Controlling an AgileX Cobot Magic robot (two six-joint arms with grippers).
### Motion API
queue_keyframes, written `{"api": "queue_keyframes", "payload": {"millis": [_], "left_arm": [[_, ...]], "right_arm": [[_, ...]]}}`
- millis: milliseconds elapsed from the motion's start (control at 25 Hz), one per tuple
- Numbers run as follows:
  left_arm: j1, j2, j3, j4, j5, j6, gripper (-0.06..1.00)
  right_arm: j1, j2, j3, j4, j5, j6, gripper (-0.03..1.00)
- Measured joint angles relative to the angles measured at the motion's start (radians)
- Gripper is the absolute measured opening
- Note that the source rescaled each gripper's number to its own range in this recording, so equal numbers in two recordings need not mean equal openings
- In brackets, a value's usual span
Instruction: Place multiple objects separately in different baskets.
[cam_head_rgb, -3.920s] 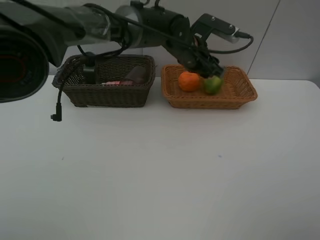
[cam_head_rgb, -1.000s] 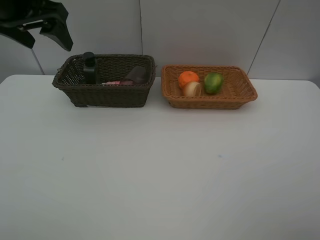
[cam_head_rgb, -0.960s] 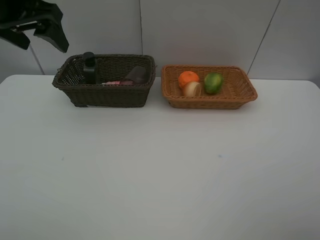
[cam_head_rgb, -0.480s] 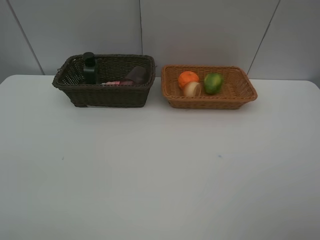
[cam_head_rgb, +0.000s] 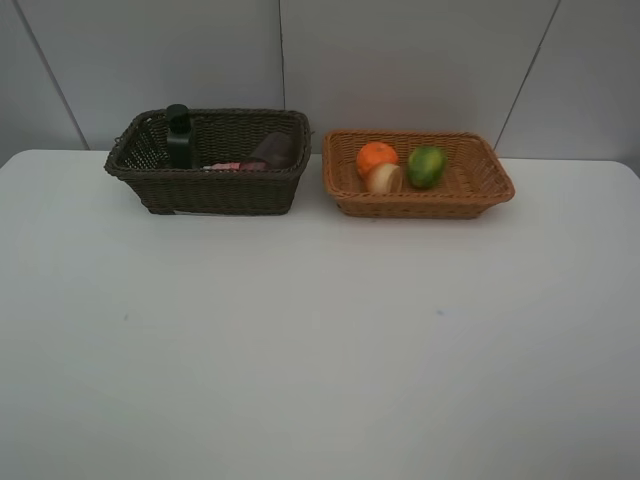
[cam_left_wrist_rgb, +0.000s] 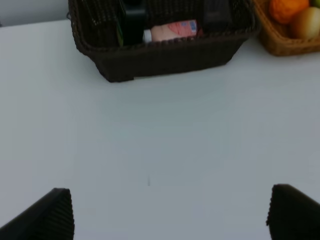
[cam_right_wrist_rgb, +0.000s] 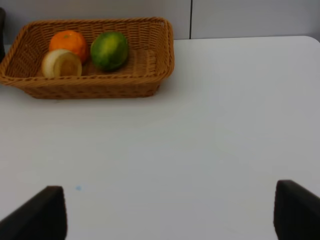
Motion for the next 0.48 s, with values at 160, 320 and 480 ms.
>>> {"api": "queue_keyframes", "payload": {"millis": [160, 320, 480], "left_arm": [[0.000, -0.075, 0.066, -0.001, 0.055, -0.001, 1.00], [0.000, -0.178, 0.154, -0.001, 0.066, -0.002, 1.00], [0.000, -0.291, 0.223, 0.000, 0.086, -0.003, 1.00]], "right_arm": [[0.000, 0.000, 0.000, 0.000, 0.000, 0.000, 0.79], [0.000, 0.000, 0.000, 0.000, 0.000, 0.000, 0.79], [0.000, 0.000, 0.000, 0.000, 0.000, 0.000, 0.79]]}}
